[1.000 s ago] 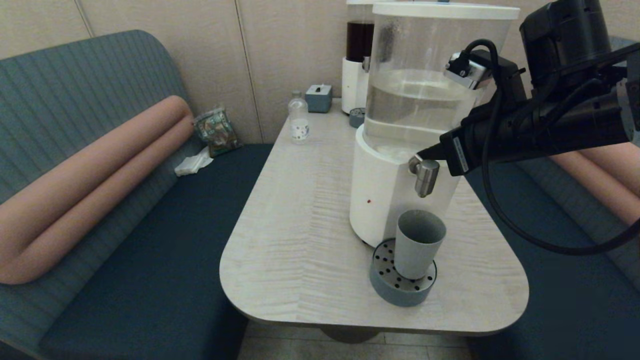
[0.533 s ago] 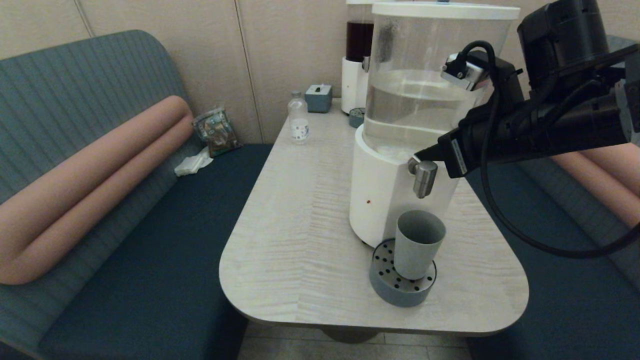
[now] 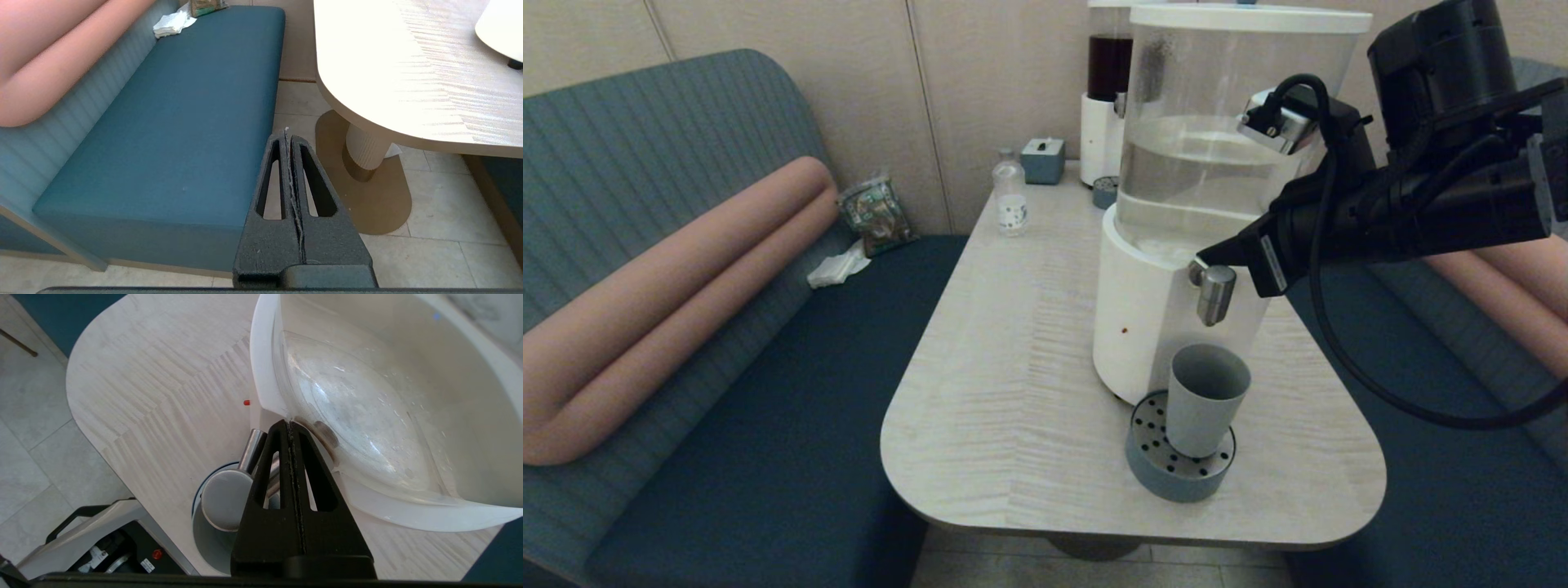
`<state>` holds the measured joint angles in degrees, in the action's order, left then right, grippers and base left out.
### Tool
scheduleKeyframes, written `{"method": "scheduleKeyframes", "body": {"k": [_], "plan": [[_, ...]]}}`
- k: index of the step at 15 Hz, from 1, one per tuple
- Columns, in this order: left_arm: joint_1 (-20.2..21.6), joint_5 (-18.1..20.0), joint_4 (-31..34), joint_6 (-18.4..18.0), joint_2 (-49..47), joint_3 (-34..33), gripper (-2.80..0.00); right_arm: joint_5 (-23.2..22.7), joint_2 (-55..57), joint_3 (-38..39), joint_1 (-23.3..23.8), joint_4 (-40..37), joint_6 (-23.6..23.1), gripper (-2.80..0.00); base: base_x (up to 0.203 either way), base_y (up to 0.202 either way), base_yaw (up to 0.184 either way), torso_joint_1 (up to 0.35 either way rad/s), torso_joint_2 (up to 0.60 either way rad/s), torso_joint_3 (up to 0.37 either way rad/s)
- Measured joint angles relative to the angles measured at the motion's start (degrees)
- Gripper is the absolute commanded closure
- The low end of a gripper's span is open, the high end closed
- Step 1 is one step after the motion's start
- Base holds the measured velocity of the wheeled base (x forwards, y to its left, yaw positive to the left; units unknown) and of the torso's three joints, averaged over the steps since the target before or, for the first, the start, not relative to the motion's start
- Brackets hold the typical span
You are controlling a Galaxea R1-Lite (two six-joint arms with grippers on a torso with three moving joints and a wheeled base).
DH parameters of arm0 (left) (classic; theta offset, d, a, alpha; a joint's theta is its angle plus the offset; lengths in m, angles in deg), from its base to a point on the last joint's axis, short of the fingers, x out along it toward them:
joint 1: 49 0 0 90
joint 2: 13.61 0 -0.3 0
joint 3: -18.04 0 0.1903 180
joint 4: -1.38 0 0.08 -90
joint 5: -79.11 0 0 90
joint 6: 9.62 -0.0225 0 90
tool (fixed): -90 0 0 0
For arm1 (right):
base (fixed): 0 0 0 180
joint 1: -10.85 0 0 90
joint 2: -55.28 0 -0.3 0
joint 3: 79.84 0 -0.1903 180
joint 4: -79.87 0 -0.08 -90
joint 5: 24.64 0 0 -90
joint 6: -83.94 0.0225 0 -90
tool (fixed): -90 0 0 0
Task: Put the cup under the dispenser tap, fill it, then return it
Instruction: Turn on the faucet
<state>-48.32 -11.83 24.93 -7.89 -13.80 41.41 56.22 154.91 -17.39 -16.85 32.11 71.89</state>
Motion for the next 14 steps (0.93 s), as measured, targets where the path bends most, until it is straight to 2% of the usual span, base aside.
{"method": "scheduleKeyframes", "body": {"k": [14], "plan": [[0.00,-0.01,0.02,-0.02,0.00,0.00,0.00,-3.29,0.74,-0.48,0.11,-0.60,-4.69,0.00,0.000,0.000,0.000,0.000,0.00,0.000]]}}
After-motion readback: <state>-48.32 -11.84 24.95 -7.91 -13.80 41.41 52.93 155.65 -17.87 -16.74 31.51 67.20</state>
